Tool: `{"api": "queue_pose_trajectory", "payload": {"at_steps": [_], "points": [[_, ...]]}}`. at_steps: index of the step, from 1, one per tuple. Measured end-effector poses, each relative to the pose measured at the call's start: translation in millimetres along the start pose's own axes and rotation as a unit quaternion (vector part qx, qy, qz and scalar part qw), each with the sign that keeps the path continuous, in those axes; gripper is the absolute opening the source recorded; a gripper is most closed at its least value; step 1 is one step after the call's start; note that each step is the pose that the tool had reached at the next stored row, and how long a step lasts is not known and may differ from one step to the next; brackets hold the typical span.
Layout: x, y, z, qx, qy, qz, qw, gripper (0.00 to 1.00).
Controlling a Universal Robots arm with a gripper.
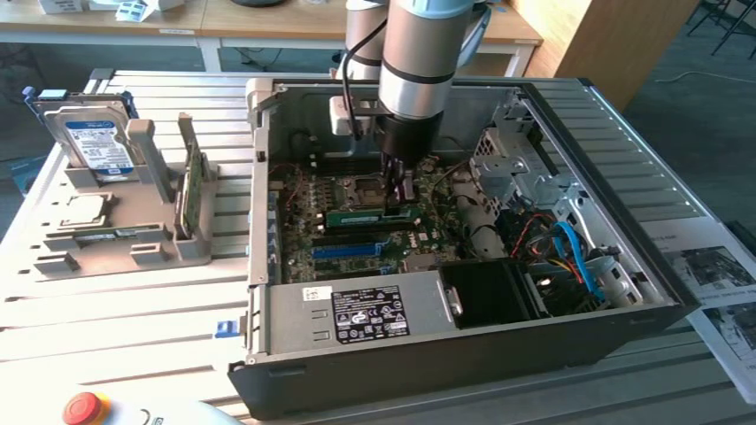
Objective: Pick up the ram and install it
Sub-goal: 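Insert the ram into the slot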
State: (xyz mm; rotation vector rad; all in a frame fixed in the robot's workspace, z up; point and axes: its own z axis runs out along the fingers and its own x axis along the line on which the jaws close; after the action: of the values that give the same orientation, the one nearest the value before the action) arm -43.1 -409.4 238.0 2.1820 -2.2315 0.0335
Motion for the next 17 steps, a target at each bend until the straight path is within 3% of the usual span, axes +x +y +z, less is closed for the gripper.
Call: {"api": "queue_pose_trajectory", "payload": {"at_steps": [17], "points": [[-0.1, -4.1, 0.0, -0.0061, 0.0000, 0.000, 1.0000, 0.12]]}}
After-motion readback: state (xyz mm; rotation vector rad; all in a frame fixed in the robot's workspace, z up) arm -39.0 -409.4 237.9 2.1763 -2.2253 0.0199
